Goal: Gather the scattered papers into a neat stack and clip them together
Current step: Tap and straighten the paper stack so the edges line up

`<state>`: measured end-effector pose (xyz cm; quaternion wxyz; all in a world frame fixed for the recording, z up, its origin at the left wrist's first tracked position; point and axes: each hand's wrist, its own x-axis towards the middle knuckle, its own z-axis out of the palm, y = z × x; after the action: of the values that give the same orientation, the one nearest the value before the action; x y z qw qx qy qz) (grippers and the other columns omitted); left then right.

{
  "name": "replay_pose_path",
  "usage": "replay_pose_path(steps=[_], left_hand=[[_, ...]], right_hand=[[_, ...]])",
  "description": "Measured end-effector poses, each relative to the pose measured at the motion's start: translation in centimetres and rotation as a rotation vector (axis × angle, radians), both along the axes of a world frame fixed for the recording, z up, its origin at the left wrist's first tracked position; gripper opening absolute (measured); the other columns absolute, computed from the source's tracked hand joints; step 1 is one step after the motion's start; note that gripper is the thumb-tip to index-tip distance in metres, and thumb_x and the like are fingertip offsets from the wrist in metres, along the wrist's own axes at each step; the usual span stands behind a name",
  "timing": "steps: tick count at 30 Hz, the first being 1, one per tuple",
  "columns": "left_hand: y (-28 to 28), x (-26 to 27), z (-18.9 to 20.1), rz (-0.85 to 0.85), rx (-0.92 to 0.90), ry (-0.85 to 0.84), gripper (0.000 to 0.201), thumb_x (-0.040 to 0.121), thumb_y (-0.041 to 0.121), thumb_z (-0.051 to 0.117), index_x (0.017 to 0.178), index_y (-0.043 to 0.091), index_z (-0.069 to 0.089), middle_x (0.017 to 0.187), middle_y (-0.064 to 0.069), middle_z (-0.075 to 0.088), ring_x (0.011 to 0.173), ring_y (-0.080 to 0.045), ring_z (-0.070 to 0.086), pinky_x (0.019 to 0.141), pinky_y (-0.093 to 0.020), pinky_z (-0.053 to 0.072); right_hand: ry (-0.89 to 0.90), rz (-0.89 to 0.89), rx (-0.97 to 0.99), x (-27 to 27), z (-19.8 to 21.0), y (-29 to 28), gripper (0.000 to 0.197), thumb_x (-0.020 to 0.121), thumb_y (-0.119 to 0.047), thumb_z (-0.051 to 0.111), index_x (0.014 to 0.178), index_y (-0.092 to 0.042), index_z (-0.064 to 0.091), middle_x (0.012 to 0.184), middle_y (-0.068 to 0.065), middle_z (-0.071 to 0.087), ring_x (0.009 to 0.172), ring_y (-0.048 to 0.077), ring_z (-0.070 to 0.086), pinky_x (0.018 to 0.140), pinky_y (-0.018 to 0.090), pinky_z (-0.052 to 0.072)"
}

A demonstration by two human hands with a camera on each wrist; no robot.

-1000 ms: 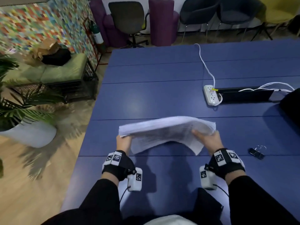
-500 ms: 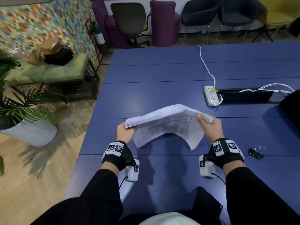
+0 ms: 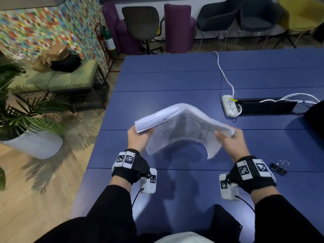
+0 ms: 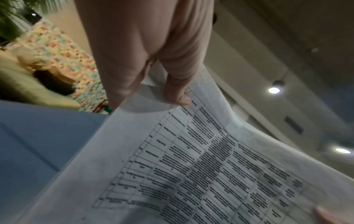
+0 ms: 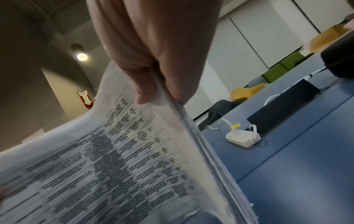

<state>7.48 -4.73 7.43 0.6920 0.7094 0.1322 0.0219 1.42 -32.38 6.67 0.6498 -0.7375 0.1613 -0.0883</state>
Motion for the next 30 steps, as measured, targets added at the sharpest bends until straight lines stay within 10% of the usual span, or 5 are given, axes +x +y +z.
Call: replay_pose_path(steps=[10,16,20,26,30], left_hand=[[1.7,-1.1,-3.0,-0.007,0.0,0.215,0.025,0.076,0.0,0.072,0.095,0.014,0.063,0.086,0.0,0.067,0.085,-0.022,0.062,0.081,-0.031,0.048],[2.6,0.1,-1.5,0.023,0.494,0.11,0.07,0.067,0.027,0.074,0.13,0.016,0.044,0.134,-0.006,0.049,0.126,-0.025,0.047,0.107,-0.046,0.037],[0.0,-1.0,2.3,-0.272,0.916,-0.253,0.074,0.074,0.047,0.068,0.139,0.028,0.036,0.147,0.008,0.035,0.141,-0.015,0.024,0.113,-0.045,0.014],[-4.3,-1.1,6.2,-0.553,0.582,-0.237,0.008,0.08,0.024,0.068,0.081,0.015,0.068,0.07,0.0,0.067,0.067,-0.018,0.058,0.072,-0.032,0.049],[-3.6,-1.0,6.4,-0.486,0.297,-0.087,0.014,0.083,0.006,0.064,0.085,0.018,0.07,0.078,-0.004,0.07,0.067,-0.018,0.063,0.068,-0.029,0.057]], right_hand=[[0.212,0.011,-0.005,-1.7,-4.5,1.3,0.018,0.087,-0.01,0.064,0.1,0.002,0.065,0.09,0.01,0.068,0.077,0.016,0.064,0.07,0.027,0.052],[0.115,0.06,-0.024,-0.7,-0.9,1.1,0.018,0.092,-0.024,0.056,0.079,-0.017,0.065,0.059,-0.017,0.069,0.057,-0.009,0.063,0.055,0.01,0.05],[0.033,0.142,-0.09,-0.2,2.3,1.3,0.05,0.083,-0.054,0.059,0.075,-0.005,0.06,0.073,0.02,0.066,0.068,0.031,0.065,0.073,0.049,0.054],[-0.088,0.325,-0.401,0.5,8.1,2.3,0.045,0.087,-0.049,0.056,0.058,-0.015,0.05,0.055,-0.003,0.041,0.053,0.011,0.038,0.055,0.028,0.032],[-0.01,0.442,-0.422,0.3,8.6,-0.4,0.035,0.089,-0.035,0.059,0.061,-0.014,0.058,0.057,0.001,0.044,0.056,0.014,0.04,0.056,0.029,0.033]])
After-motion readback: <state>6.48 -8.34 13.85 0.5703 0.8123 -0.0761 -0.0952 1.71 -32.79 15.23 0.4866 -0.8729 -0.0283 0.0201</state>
